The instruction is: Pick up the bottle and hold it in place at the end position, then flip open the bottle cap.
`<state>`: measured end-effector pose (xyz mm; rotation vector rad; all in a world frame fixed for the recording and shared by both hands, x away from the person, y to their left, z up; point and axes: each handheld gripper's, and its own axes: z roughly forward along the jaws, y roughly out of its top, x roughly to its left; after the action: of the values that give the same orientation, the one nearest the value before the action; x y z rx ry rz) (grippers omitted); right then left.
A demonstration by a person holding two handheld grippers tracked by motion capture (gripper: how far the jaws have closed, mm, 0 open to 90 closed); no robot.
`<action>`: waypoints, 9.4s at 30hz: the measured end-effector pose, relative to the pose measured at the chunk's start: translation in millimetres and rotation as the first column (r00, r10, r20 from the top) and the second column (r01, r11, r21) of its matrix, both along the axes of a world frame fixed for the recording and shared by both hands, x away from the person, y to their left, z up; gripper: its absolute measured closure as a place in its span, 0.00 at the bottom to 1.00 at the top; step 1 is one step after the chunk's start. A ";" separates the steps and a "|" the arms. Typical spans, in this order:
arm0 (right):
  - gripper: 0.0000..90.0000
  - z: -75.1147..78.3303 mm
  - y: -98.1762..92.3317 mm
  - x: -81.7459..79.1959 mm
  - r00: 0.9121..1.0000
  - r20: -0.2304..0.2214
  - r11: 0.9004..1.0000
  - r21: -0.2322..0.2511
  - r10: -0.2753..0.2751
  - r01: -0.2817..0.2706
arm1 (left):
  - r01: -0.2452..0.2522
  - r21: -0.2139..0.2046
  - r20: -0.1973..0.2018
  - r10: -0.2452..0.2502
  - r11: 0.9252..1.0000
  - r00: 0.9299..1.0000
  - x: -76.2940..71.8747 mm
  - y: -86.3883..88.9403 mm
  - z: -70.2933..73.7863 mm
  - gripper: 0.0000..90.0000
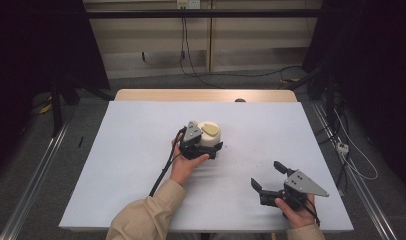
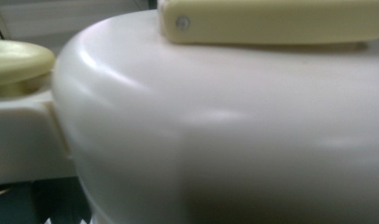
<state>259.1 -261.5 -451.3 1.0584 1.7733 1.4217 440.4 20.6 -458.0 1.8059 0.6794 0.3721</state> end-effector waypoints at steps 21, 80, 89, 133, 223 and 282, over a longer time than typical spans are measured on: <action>0.04 7.1 15.1 22.3 0.998 -0.061 1.000 -0.024 0.014 -0.015 | -0.009 0.009 0.020 0.008 1.000 1.000 -2.5 0.5 -1.3 0.05; 0.82 44.8 60.5 90.8 0.984 -0.151 0.995 0.025 0.100 -0.097 | -0.011 0.029 0.033 0.010 1.000 0.999 -3.1 0.3 -1.1 0.05; 0.87 47.6 67.2 97.5 0.979 -0.168 0.993 0.014 0.117 -0.116 | -0.010 0.029 0.033 0.009 1.000 0.999 -3.1 0.4 -1.1 0.05; 1.00 60.5 89.5 118.8 0.964 -0.204 0.982 -0.039 0.171 -0.182 | -0.011 0.035 0.034 0.010 0.999 0.999 -3.6 -0.1 -1.1 0.05; 1.00 83.9 111.4 131.4 0.971 -0.170 0.980 -0.079 0.166 -0.182 | -0.027 0.040 0.035 0.026 0.999 0.999 -5.1 -1.7 -1.0 0.06; 1.00 90.9 120.0 146.4 0.971 -0.171 0.980 -0.080 0.166 -0.181 | -0.030 0.040 0.035 0.028 0.999 0.999 -5.4 -2.1 -1.0 0.06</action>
<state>405.5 -141.5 -360.4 1.0156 2.0745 1.3697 435.0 18.5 -458.9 1.8253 0.6789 0.4380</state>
